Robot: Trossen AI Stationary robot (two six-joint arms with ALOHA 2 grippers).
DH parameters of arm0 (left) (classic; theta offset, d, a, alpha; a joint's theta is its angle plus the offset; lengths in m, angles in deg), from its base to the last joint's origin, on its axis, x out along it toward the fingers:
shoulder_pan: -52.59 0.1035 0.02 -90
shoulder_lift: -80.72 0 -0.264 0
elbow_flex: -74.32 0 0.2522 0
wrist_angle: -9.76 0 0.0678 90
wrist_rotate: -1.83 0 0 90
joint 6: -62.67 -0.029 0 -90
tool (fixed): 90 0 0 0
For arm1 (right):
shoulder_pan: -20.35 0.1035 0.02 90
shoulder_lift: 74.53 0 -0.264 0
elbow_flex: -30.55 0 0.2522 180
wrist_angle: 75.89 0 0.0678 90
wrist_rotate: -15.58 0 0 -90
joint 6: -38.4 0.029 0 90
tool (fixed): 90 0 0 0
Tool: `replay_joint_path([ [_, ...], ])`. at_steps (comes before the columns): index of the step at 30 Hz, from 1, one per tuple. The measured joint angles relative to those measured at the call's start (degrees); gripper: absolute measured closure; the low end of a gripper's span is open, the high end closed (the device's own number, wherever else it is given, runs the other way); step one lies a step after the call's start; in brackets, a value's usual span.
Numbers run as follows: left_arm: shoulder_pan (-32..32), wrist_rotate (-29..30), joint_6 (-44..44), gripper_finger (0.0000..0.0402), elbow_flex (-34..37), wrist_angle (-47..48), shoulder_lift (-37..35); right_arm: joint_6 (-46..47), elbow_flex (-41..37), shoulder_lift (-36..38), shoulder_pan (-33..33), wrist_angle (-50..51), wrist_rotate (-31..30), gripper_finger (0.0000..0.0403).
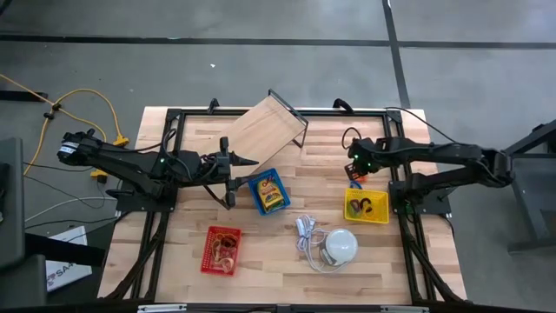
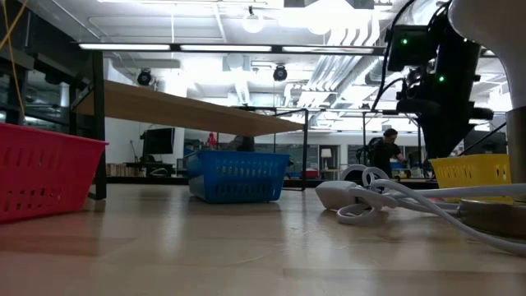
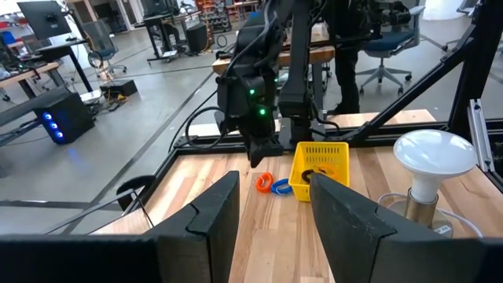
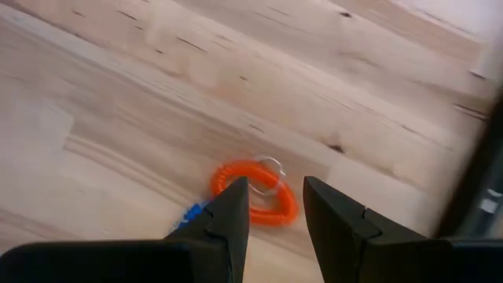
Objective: Pick & Place Office Desk Supplies
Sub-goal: Put the orange spring keychain into the yellow bin
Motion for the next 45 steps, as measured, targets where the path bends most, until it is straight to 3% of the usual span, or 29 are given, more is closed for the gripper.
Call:
replay_joint_path([
  [4,-0.02,0.01,0.0,0.0252,0.0,0.0,0.0,-0.29,-2.45,0.0,-0.2,-4.42,1.87,0.0292],
  [24,-0.02,0.02,0.0,0.0252,0.0,-0.02,0.0,2.28,-6.68,-0.11,-0.21,-7.3,1.39,0.0292],
  [37,-0.01,0.02,0.0,0.0252,0.0,-0.02,0.0,2.07,-6.68,-10.47,-1.4,-10.73,1.82,0.0292],
  [45,-0.02,0.02,0.0,0.0252,0.0,-0.02,0.0,1.86,-6.53,-12.17,-1.43,-11.85,2.82,0.0293],
])
